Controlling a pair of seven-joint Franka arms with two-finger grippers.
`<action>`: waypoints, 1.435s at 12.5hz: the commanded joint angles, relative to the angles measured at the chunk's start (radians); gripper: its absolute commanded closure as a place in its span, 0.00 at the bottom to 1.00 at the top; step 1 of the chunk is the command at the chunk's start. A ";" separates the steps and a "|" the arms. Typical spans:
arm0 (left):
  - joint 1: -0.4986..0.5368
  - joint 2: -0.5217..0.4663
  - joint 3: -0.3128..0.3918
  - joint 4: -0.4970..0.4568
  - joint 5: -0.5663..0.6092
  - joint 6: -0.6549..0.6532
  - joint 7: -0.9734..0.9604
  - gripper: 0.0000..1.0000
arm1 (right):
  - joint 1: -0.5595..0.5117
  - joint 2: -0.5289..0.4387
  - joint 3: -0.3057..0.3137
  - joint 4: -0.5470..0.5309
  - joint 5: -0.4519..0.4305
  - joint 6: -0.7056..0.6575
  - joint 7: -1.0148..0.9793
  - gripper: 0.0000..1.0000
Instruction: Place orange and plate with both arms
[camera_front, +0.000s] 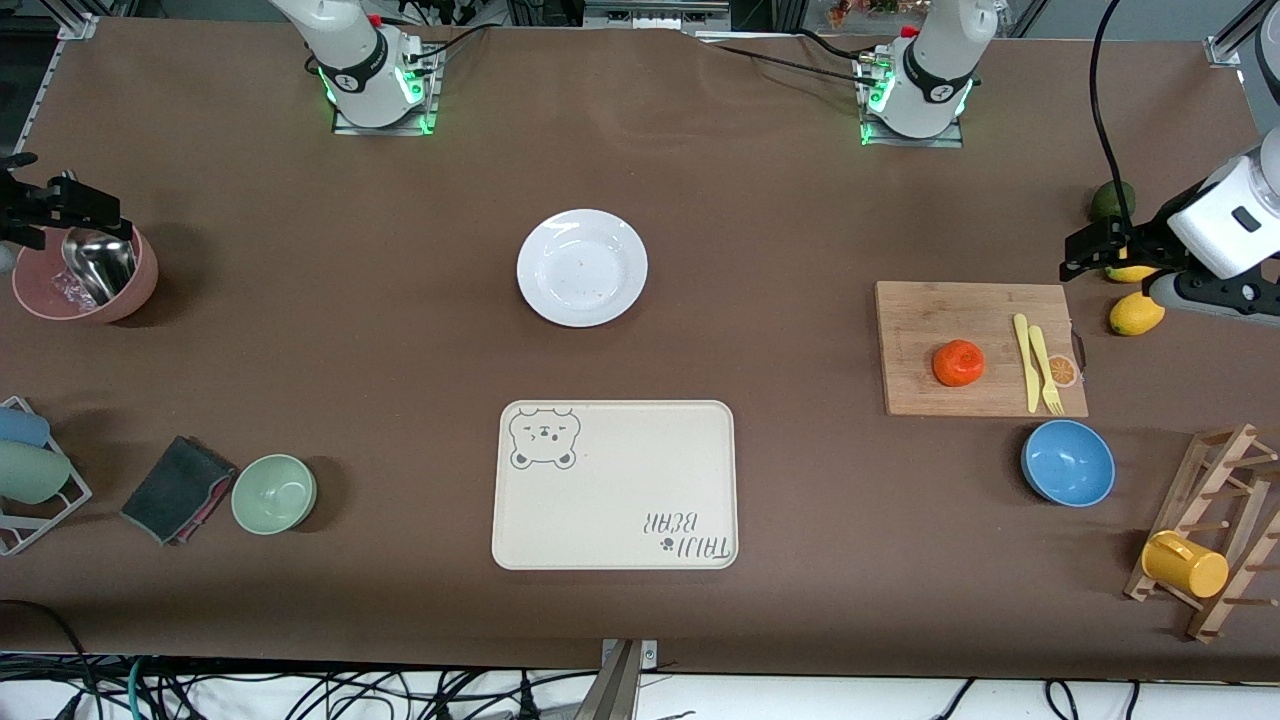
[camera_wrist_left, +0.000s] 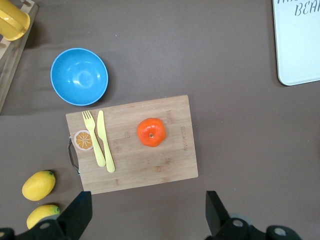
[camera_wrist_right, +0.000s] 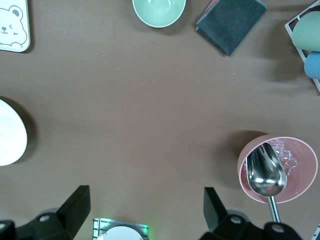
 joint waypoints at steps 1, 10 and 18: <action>0.019 0.016 -0.009 0.037 0.004 -0.020 -0.006 0.00 | -0.002 0.005 -0.001 0.020 0.005 -0.023 0.011 0.00; 0.033 0.051 -0.007 0.037 0.003 0.010 0.008 0.00 | -0.002 0.005 -0.001 0.021 0.004 -0.023 0.004 0.00; 0.082 0.047 -0.007 0.037 0.003 -0.007 -0.005 0.00 | -0.002 0.005 -0.001 0.021 0.004 -0.023 0.003 0.00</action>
